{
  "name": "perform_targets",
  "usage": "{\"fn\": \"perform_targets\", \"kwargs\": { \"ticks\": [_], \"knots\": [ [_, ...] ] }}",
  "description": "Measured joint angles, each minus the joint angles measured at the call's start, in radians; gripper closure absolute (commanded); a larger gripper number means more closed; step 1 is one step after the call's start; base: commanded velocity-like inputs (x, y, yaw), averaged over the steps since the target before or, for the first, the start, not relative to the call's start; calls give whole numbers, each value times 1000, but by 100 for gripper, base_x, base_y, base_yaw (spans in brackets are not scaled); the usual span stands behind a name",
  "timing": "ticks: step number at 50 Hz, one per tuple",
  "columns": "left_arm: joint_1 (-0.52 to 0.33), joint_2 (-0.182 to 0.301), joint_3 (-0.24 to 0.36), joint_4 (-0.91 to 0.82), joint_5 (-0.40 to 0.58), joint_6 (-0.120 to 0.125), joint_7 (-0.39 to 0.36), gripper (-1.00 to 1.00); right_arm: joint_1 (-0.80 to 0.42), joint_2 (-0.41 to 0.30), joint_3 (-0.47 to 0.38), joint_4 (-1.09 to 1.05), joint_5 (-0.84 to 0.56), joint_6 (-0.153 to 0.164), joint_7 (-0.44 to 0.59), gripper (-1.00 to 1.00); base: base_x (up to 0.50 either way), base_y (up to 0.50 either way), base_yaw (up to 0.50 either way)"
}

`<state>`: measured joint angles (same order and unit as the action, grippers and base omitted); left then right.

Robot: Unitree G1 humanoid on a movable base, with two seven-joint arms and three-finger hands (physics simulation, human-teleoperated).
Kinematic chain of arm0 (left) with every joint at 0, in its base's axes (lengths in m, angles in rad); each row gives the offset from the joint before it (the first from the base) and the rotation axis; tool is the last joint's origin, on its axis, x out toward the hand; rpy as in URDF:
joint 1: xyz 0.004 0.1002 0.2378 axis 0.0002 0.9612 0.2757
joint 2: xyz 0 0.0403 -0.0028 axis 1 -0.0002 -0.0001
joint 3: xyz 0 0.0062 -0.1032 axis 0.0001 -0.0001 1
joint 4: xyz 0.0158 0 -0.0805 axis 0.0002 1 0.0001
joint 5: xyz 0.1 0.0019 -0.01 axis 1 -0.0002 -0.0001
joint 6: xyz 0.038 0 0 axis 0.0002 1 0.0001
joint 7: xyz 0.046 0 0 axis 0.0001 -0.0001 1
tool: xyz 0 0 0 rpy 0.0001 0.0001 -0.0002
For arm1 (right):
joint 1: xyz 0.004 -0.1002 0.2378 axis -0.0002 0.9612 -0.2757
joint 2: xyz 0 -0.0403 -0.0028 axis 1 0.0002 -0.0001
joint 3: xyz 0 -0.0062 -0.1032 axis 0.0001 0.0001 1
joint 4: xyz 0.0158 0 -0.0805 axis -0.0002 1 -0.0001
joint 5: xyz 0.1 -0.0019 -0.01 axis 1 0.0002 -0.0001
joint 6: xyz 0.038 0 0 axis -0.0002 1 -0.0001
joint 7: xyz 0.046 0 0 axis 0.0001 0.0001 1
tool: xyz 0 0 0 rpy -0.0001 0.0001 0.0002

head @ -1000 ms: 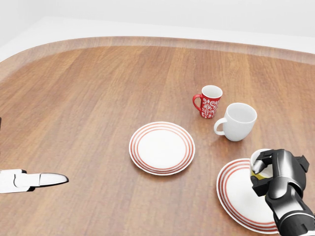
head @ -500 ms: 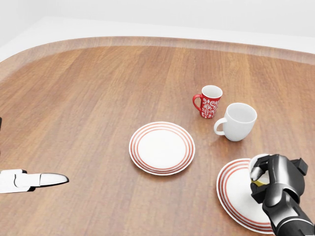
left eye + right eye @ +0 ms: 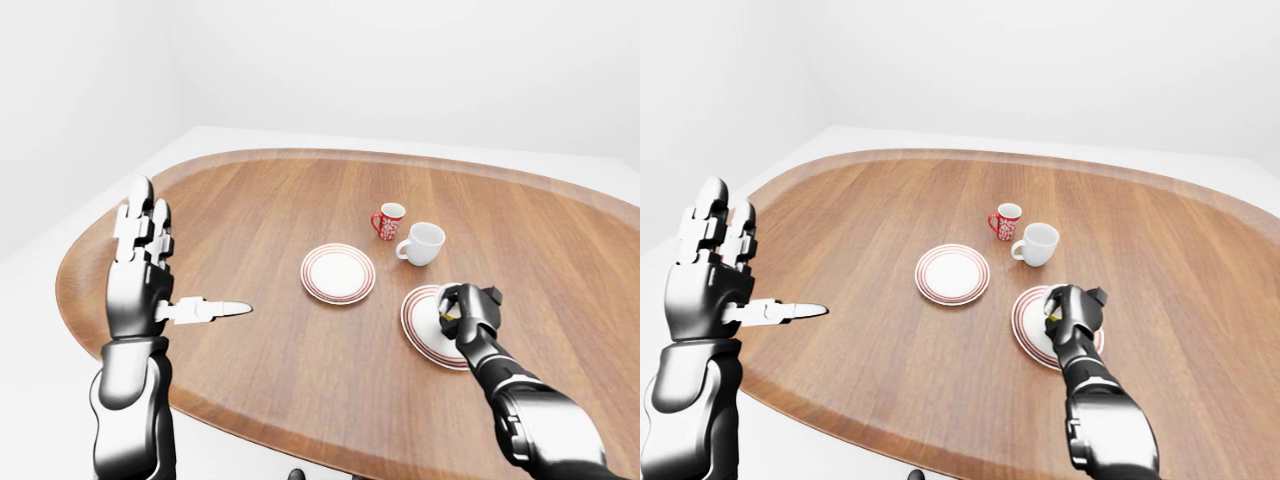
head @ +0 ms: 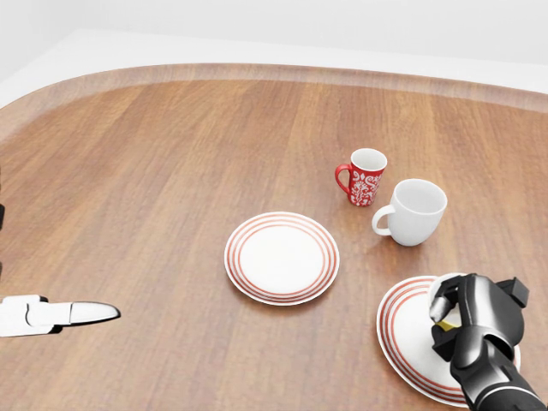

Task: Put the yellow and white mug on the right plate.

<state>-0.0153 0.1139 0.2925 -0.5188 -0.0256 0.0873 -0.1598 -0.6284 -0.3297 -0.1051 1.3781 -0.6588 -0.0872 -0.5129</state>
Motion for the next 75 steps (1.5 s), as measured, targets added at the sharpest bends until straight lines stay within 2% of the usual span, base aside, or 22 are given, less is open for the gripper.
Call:
{"fn": "perform_targets", "kwargs": {
  "ticks": [49, 50, 51, 75],
  "knots": [
    [0, 0, -2, 0, 1, 0, -1, -100, -4, 25, 7, 2, -23, 0, 9, 100, 0, 0, 0],
    [0, 0, -2, 0, 1, 0, -1, -100, -4, 25, 6, 2, -23, 0, 9, -69, 0, 0, 0],
    [0, 0, -2, 0, 1, 0, -1, -100, -4, 26, 6, 1, -21, 0, 11, -100, 0, 0, 0],
    [2, -2, -3, 2, 2, 0, -1, -100, 1, 27, 2, -5, 11, 0, 31, -100, 0, 0, 0]
  ]
}}
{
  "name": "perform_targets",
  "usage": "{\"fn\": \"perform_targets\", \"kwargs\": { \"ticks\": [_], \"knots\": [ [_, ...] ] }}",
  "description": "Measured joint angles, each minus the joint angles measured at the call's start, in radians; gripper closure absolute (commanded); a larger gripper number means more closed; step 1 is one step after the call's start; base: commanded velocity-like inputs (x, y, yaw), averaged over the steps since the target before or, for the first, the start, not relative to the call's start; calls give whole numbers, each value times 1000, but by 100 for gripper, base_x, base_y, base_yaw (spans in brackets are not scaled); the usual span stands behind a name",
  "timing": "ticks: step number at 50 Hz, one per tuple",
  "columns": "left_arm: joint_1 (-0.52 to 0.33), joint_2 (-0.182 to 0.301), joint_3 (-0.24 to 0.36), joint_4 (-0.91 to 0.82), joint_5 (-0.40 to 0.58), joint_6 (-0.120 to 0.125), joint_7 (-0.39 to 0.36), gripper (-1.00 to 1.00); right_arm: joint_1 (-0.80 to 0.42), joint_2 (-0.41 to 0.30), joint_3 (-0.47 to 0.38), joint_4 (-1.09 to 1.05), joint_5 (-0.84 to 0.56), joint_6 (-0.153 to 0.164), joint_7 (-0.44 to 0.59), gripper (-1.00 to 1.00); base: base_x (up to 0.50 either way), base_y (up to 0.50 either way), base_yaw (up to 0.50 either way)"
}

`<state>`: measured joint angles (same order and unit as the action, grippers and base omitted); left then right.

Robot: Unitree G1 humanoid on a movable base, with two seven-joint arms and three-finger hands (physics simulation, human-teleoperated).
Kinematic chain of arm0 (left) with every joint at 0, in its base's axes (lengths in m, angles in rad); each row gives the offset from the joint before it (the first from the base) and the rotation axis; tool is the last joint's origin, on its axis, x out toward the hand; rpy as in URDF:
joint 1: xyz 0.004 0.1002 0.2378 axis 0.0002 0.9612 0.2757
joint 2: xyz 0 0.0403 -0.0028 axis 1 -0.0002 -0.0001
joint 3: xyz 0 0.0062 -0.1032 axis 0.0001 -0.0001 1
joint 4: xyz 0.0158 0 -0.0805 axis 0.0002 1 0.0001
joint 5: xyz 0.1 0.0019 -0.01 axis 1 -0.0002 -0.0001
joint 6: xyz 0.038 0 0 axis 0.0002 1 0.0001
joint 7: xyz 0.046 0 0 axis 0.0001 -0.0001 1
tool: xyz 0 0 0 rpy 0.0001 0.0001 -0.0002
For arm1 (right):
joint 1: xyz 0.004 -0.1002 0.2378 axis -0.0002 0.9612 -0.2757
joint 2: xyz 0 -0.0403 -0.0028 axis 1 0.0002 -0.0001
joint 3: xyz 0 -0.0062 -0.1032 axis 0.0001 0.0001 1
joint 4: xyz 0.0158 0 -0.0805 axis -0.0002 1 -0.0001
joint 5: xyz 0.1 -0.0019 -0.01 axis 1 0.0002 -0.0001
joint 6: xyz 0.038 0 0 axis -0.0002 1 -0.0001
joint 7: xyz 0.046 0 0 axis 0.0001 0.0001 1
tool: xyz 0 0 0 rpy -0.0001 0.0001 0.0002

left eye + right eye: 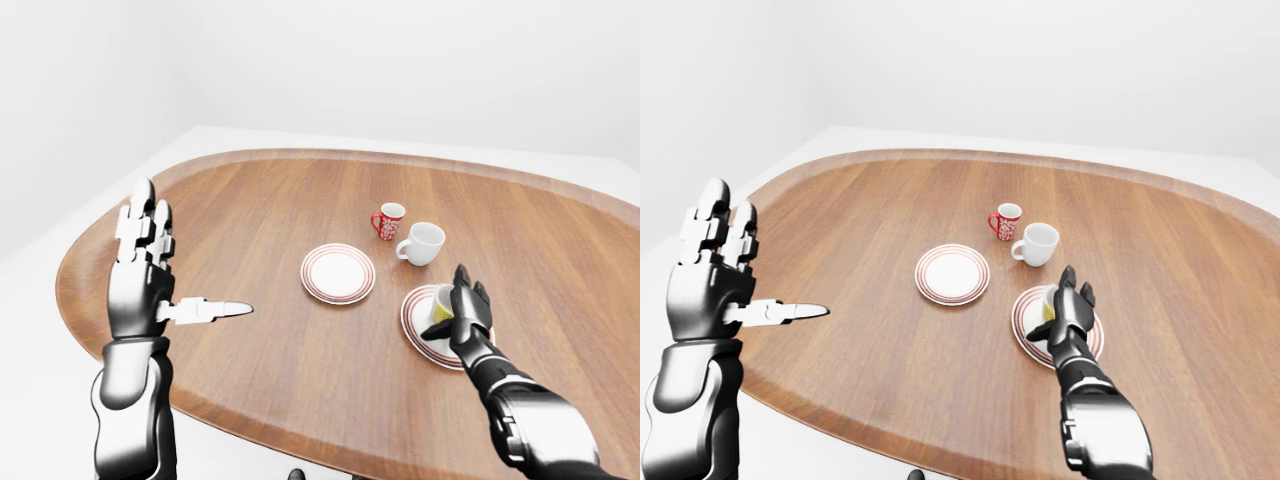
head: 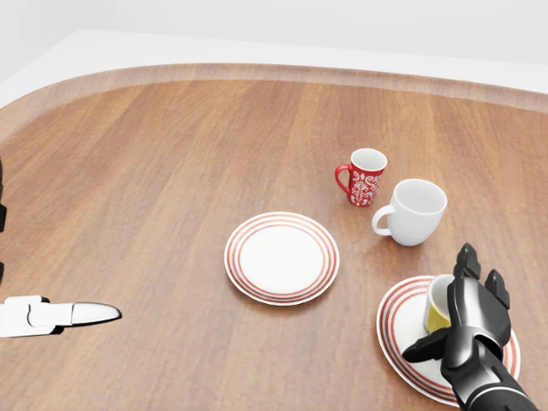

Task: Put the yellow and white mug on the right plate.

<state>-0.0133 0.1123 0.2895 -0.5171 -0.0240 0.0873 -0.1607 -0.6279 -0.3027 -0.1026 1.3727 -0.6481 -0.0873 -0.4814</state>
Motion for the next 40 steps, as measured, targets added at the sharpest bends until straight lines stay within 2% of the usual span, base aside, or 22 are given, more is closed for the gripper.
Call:
{"fn": "perform_targets", "kwargs": {
  "ticks": [26, 40],
  "knots": [
    [-2, 1, 0, -1, 0, 0, 1, -100, -13, -24, 9, -25, 55, 0, 28, -100, 0, 0, 0],
    [-1, 1, 2, -10, -3, 0, 0, -100, -36, -49, 13, -130, 123, 0, 83, -100, 0, 0, 0]
  ]
}}
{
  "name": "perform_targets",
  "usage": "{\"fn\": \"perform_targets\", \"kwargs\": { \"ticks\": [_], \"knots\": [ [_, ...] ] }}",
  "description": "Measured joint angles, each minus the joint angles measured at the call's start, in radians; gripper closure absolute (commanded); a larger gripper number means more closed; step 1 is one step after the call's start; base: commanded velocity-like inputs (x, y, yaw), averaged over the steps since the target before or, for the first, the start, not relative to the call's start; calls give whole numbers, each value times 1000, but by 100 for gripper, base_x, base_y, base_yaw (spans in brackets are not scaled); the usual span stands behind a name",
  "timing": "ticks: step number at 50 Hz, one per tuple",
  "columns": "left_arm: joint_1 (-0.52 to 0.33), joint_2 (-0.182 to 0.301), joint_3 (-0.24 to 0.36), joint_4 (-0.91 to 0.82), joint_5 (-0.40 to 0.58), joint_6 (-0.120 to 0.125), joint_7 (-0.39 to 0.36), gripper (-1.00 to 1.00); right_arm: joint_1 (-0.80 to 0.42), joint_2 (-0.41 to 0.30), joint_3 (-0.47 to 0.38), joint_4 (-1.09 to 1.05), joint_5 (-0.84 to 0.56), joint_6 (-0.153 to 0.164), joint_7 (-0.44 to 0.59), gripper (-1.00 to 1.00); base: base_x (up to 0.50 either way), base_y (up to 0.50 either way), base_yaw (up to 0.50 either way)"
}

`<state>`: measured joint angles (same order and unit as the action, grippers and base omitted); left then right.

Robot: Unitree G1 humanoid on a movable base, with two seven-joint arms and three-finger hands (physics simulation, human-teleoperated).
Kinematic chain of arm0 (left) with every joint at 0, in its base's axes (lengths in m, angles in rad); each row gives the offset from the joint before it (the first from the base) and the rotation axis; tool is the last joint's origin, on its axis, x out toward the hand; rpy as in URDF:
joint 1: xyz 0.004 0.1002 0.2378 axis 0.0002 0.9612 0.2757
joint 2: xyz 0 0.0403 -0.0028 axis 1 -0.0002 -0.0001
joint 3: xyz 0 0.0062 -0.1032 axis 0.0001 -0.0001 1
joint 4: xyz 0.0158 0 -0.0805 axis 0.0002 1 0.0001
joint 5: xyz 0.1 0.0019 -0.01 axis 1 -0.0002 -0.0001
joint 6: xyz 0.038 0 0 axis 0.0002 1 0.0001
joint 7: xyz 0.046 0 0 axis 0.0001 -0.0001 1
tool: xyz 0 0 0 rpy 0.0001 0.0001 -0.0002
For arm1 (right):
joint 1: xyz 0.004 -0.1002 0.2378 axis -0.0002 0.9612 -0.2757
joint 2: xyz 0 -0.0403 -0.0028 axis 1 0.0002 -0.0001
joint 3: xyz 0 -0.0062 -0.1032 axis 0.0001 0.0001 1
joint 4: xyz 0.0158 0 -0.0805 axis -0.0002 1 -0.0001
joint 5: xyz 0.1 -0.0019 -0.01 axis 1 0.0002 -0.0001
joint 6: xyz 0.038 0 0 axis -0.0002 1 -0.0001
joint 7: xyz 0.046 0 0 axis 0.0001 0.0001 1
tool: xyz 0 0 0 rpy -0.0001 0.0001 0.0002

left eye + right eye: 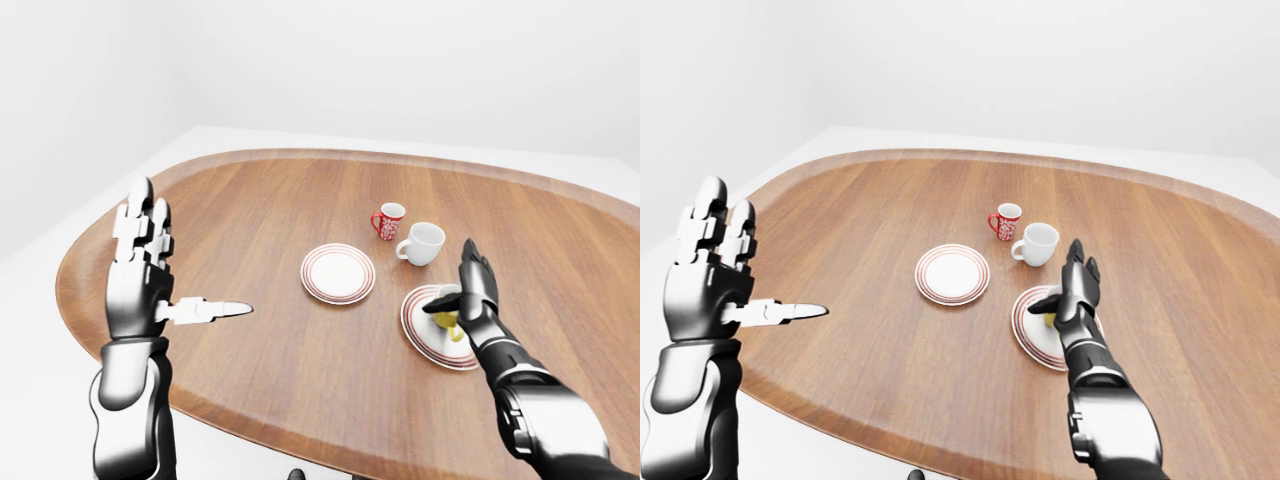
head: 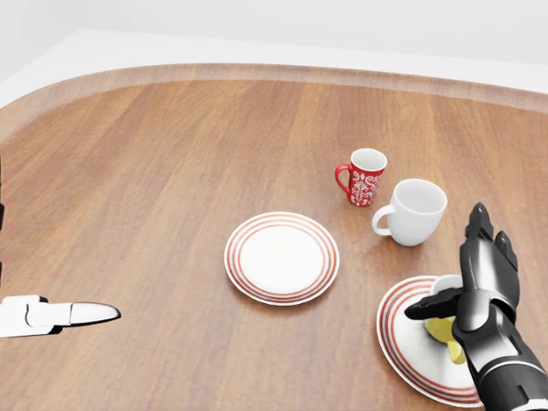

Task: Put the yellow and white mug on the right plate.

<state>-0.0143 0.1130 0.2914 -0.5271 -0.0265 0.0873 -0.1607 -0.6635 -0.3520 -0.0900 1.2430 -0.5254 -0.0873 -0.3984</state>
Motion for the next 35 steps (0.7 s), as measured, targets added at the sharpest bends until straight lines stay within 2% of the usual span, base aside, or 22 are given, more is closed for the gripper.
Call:
{"fn": "perform_targets", "kwargs": {
  "ticks": [11, 35],
  "knots": [
    [1, -1, 1, -9, -2, 0, -1, -100, 59, 12, -27, -281, 93, 0, 125, -100, 0, 0, 0],
    [7, -5, 1, -52, -4, 0, -9, -100, 290, 89, -106, -1152, 236, 0, 378, -100, 0, 0, 0]
  ]
}}
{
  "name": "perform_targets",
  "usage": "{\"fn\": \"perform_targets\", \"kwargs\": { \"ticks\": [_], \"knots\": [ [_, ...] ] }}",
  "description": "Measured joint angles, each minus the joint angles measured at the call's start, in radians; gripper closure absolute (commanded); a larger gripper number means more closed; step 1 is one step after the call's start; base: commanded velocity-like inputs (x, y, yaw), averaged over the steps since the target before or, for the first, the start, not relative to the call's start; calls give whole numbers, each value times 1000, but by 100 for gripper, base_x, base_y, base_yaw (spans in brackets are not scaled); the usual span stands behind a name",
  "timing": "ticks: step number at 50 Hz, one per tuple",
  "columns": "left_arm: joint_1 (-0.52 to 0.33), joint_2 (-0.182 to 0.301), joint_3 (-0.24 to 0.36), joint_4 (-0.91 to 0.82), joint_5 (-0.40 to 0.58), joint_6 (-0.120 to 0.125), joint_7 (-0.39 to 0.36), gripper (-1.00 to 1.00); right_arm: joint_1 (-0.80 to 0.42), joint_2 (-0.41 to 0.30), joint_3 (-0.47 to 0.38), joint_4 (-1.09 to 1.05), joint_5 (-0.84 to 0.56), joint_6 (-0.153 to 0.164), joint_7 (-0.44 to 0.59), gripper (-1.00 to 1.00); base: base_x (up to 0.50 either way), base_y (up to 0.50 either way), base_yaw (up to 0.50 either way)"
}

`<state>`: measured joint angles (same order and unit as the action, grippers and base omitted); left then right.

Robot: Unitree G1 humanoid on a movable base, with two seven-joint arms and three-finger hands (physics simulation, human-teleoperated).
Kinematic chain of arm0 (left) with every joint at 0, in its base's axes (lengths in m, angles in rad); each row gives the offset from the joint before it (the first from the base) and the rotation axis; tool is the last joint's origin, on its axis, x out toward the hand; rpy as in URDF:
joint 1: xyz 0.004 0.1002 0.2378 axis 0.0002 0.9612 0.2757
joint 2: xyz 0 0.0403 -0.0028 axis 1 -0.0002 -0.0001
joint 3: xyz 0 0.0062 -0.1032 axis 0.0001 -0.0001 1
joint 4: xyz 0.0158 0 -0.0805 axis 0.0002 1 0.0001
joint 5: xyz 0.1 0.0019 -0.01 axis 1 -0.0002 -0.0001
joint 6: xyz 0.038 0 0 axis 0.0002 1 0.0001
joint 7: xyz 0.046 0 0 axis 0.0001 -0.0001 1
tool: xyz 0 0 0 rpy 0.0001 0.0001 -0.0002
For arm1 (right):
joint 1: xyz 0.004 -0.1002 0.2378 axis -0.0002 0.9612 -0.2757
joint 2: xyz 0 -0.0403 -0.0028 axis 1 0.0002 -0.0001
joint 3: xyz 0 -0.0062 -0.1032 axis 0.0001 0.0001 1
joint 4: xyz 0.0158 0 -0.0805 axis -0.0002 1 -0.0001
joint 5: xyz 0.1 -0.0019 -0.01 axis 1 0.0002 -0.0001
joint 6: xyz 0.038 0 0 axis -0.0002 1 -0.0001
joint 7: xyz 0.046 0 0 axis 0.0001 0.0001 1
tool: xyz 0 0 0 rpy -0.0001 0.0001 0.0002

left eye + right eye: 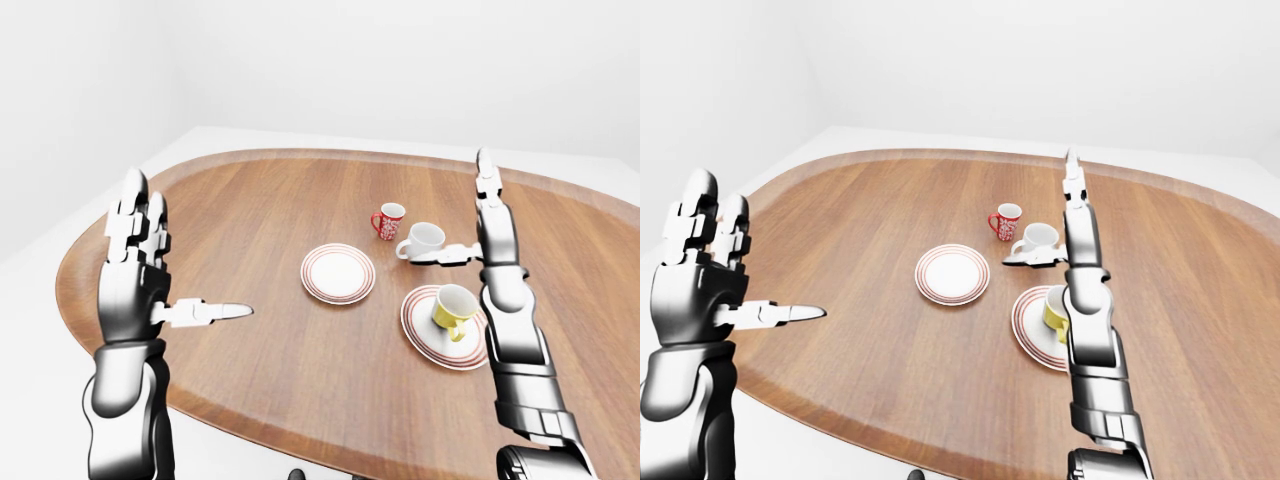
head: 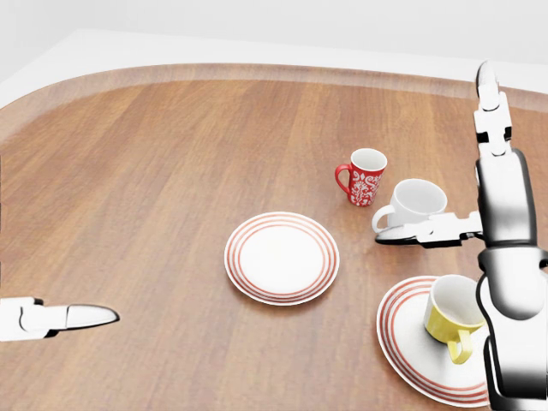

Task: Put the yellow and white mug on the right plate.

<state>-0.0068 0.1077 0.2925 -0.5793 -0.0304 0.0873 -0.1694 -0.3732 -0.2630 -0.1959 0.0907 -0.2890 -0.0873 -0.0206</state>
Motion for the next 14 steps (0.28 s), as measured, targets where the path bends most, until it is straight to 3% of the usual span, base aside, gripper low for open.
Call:
{"fn": "perform_targets", "kwargs": {
  "ticks": [14],
  "knots": [
    [15, -10, 3, -122, -10, 0, -21, -100, 116, 58, -18, -418, 88, 2, 111, -100, 0, 0, 0]
  ]
}}
